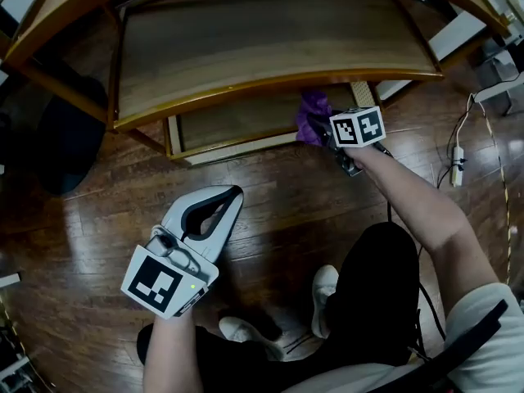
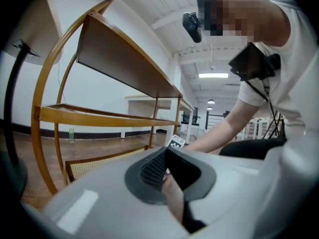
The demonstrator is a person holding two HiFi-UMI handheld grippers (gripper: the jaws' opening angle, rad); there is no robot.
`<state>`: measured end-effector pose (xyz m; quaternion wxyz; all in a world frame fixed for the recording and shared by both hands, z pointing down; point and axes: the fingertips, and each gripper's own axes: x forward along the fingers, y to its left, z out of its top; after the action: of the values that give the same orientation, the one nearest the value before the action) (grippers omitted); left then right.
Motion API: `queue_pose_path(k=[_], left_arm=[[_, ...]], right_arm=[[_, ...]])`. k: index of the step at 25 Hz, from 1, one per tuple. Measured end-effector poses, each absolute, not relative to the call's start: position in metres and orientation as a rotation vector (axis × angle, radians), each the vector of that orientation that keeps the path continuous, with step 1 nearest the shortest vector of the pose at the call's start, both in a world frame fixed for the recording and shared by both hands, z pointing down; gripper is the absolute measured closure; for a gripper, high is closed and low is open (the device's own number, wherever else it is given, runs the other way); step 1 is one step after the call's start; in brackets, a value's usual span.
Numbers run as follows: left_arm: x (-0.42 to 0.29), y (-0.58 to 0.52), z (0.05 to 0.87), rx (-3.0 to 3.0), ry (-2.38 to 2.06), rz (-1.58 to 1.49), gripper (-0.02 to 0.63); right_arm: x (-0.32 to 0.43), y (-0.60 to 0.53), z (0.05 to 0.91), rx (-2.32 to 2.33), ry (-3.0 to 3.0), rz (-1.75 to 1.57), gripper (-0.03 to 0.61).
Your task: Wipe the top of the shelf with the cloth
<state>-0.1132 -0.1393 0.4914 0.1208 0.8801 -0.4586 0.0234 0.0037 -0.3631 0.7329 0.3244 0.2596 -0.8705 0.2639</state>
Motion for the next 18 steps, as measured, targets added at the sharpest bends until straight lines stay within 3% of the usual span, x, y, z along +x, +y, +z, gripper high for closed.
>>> queue_pose_path(k=[11,18], left_arm=[[-0.105,-0.139,0.498,2.601,-1.297,0.089,0.595],[-0.109,-0.134,0.499,2.596,-1.319,0.109,0.595]], right_arm=[[0.176,-0.429,0.741,1.025,-2.078,0.585,0.480],[0.246,-0.441,0.747,1.220,-1.867,0.502,0.480]])
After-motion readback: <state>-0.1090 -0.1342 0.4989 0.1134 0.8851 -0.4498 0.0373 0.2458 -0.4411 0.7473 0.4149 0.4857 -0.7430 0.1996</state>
